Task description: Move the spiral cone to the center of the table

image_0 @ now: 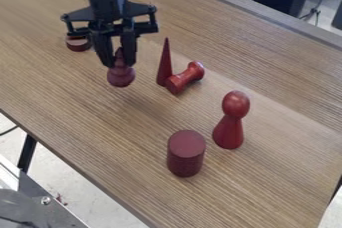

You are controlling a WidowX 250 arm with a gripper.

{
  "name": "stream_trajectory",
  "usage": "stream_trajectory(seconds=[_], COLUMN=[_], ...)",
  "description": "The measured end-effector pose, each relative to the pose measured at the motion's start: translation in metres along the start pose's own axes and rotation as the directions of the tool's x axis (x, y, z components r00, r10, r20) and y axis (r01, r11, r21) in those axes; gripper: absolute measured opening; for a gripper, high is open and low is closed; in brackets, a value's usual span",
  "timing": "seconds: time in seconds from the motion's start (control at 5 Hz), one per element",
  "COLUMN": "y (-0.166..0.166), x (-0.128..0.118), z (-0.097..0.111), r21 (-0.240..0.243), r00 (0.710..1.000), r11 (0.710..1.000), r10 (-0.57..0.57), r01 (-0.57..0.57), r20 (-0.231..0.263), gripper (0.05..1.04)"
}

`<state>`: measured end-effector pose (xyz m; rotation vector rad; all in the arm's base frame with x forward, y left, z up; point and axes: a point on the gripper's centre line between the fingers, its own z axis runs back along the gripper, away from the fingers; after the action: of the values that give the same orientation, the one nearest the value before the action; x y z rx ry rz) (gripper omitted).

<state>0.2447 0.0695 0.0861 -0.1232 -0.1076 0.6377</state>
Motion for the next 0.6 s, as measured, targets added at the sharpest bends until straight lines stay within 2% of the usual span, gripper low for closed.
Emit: stream_trajectory(seconds=[0.2, 0.4, 0.6], y=[-0.012, -0.023, -0.035], x=[-0.008, -0.018, -0.027], z=[-0.006, -0.025, -0.039], r21=[-0.002, -0.012, -0.04], r00=[0.999, 0.997, 0.992], r11=[0.999, 0.999, 0.995], r10=[-0.037, -0.053, -0.09], r01=[0.037, 0.052, 0.087], r20=[-0.014, -0.063, -0.085], gripper=[0.327, 0.326, 0.326])
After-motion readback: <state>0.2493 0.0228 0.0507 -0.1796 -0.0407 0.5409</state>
